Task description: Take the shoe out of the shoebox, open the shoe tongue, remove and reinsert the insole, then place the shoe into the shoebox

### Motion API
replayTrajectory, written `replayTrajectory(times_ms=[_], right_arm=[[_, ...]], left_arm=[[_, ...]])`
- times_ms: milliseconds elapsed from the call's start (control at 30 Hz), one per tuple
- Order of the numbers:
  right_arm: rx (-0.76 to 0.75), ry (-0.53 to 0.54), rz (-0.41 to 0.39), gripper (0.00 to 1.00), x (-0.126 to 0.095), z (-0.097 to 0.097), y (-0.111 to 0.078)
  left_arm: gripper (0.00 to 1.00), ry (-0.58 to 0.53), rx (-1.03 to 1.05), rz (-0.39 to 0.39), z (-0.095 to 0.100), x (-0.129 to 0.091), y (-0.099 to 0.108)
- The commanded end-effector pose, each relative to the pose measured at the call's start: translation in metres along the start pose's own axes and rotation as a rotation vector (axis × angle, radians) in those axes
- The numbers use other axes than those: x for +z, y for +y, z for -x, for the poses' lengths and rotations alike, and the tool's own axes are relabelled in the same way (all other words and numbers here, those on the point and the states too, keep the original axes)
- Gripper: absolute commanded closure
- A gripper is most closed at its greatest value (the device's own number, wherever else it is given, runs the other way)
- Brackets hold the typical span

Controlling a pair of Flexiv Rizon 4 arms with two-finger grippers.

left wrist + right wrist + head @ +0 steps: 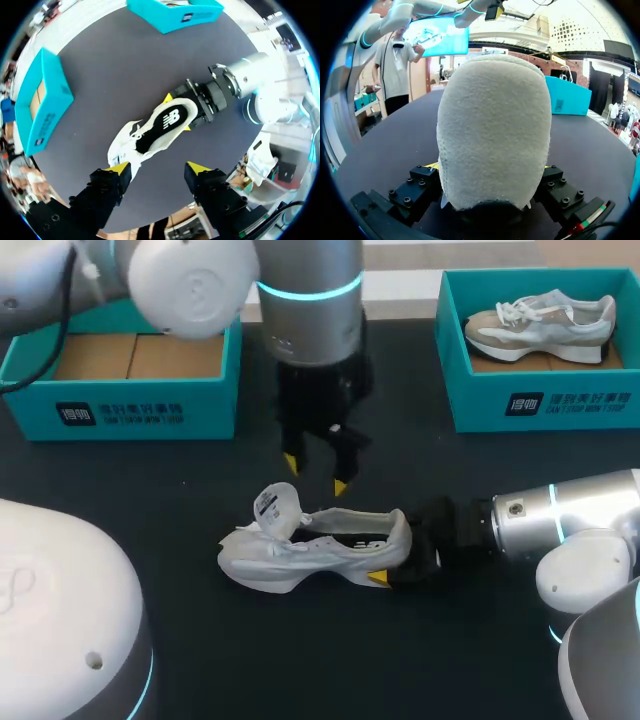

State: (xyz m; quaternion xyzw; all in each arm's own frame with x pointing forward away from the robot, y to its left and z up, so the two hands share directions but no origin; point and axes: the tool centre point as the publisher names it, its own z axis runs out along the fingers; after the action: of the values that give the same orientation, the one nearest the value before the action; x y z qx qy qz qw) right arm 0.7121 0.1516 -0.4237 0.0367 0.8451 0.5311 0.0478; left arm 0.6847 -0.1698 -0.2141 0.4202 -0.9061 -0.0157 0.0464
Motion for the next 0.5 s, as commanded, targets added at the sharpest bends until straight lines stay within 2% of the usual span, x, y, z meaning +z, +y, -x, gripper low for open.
replayTrajectory(times_ms=[33, 133, 500], right_arm=[[0.0, -0.002, -0.005, 1.0, 0.01, 0.003, -0.005], [0.0, -0.002, -0.005, 1.0, 0.01, 0.003, -0.005], [0.0, -0.002, -0.005, 1.0, 0.01, 0.003, -0.005]], left_arm=[[1.0, -0.24, 1.273, -0.076, -0.013, 0.011, -0.01], [1.0, -0.216, 1.308, -0.076, -0.017, 0.024, -0.01], [1.0, -0.216, 1.308, -0.076, -0.017, 0.024, -0.01]])
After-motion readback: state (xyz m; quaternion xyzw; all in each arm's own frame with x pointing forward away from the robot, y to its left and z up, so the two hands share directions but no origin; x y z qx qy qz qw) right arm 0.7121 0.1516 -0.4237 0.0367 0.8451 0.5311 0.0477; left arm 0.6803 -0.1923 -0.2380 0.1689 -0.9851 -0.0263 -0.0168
